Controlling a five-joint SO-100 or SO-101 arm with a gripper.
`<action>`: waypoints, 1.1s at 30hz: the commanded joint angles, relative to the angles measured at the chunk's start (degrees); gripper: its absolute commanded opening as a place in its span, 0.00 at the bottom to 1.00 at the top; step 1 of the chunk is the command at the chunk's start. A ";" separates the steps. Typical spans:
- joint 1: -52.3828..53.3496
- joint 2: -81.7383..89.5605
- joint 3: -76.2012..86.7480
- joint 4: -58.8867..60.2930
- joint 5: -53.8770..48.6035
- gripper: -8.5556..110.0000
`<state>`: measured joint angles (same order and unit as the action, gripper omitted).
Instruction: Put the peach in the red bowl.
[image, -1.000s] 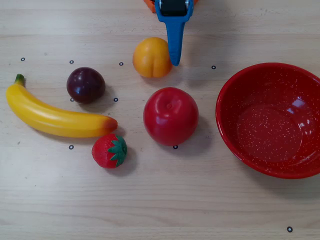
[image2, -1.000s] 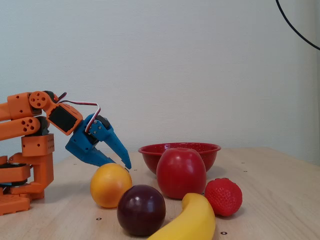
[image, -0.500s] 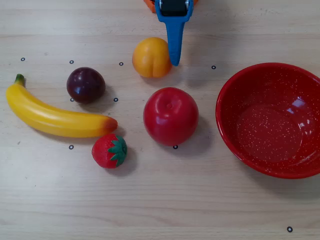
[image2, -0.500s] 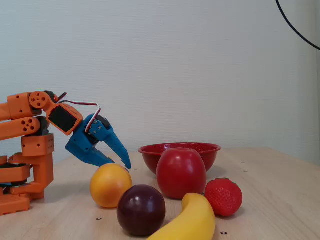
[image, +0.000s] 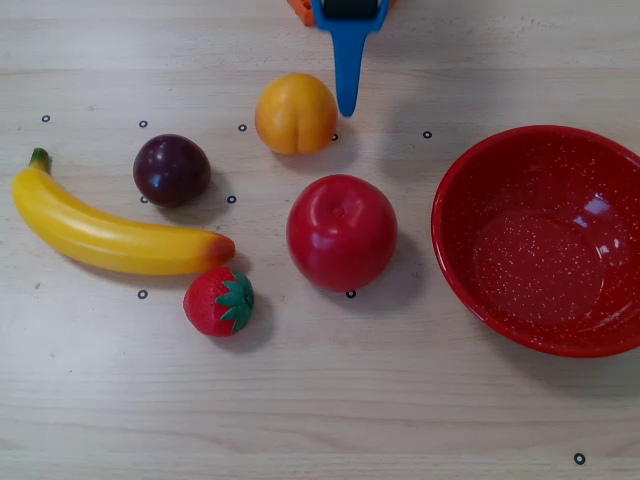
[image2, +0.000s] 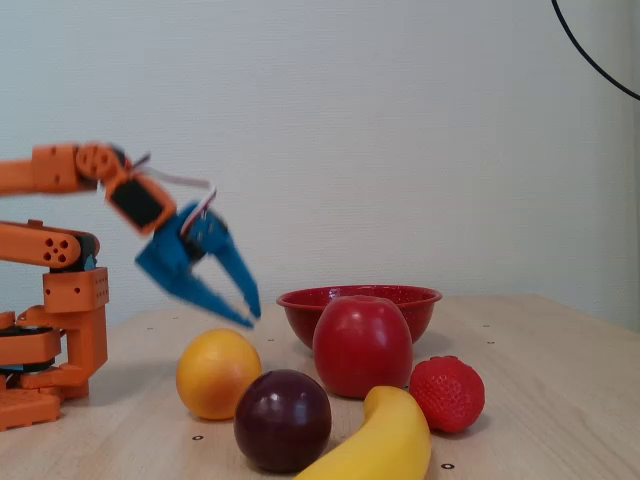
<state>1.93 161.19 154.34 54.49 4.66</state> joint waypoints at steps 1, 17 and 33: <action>1.49 -3.08 -11.78 4.13 2.55 0.07; -9.93 -28.48 -39.20 35.68 10.63 0.37; -18.02 -37.44 -35.33 34.72 18.11 0.49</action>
<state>-14.85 123.22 119.79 91.14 21.18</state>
